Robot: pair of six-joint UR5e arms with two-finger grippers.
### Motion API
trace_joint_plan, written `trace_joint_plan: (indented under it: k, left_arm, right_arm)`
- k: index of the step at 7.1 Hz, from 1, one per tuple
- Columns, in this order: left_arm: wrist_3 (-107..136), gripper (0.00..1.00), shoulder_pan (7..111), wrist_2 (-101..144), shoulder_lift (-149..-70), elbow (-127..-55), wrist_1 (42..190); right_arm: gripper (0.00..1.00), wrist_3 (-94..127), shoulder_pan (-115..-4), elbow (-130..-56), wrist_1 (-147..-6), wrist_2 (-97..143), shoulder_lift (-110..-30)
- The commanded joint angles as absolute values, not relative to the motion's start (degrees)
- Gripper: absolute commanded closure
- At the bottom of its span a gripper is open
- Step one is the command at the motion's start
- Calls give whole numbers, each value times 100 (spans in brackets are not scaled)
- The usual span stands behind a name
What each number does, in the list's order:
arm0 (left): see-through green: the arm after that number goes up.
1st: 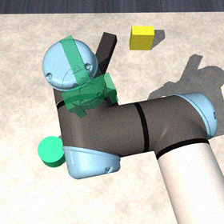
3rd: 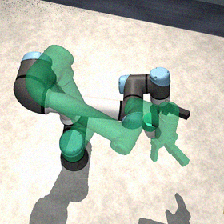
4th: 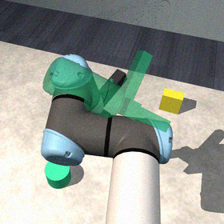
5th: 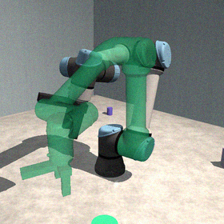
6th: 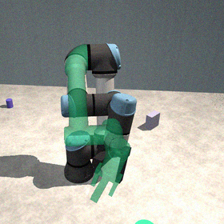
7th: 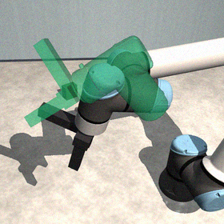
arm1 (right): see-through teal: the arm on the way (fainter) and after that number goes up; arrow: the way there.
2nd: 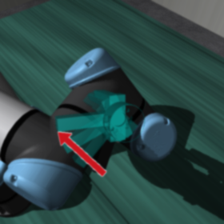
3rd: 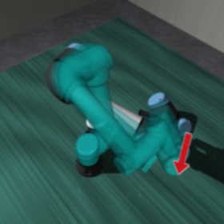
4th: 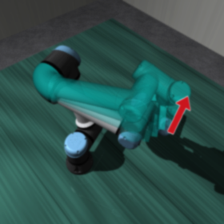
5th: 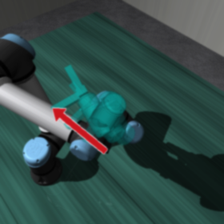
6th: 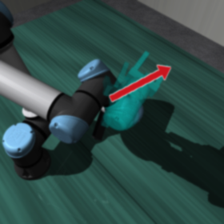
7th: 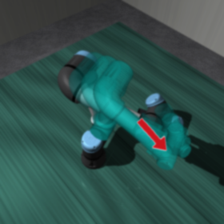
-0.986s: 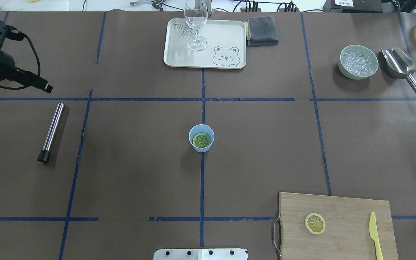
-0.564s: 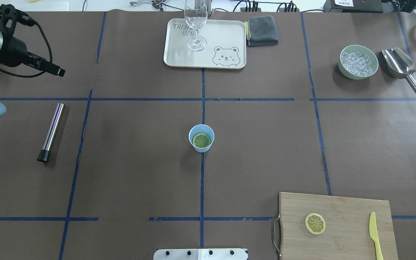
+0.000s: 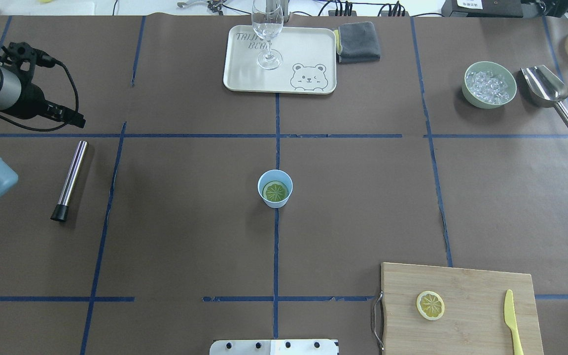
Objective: Squeeze lemon into cup
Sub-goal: 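Grasp the metal muddler upright with the left gripper and lift it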
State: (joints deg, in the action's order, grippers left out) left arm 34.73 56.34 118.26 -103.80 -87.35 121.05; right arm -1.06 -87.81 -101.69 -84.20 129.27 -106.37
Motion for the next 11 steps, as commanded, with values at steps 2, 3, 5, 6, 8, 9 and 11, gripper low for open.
trace_joint_plan:
  k: [2,3,5,6,8,9,11]
  left_arm:
    - [3946,10,5256,11584,-10266,-8561,11997]
    - [3938,21,5247,11584,-10257,-8543,12006]
    - [3937,26,5212,11601,-10266,-8543,12032]
    - [3937,32,5195,11610,-10266,-8543,12041]
    - [3937,35,5046,11619,-10266,-8534,12059]
    - [3937,41,5028,11619,-10274,-8525,12059]
    - [3929,77,5019,11637,-10274,-8569,12050]
  right_arm:
    - [0,-193,-8780,-10169,-8420,12911,-10617]
    - [0,-193,-8780,-10169,-8411,12911,-10626]
    - [0,-202,-8780,-10169,-8420,12902,-10635]
    - [0,-202,-8780,-10169,-8411,12894,-10635]
    - [0,-211,-8789,-10160,-8411,12894,-10643]
    - [0,-211,-8789,-10160,-8411,12894,-10644]
    - [0,-254,-8789,-10151,-8411,12894,-10661]
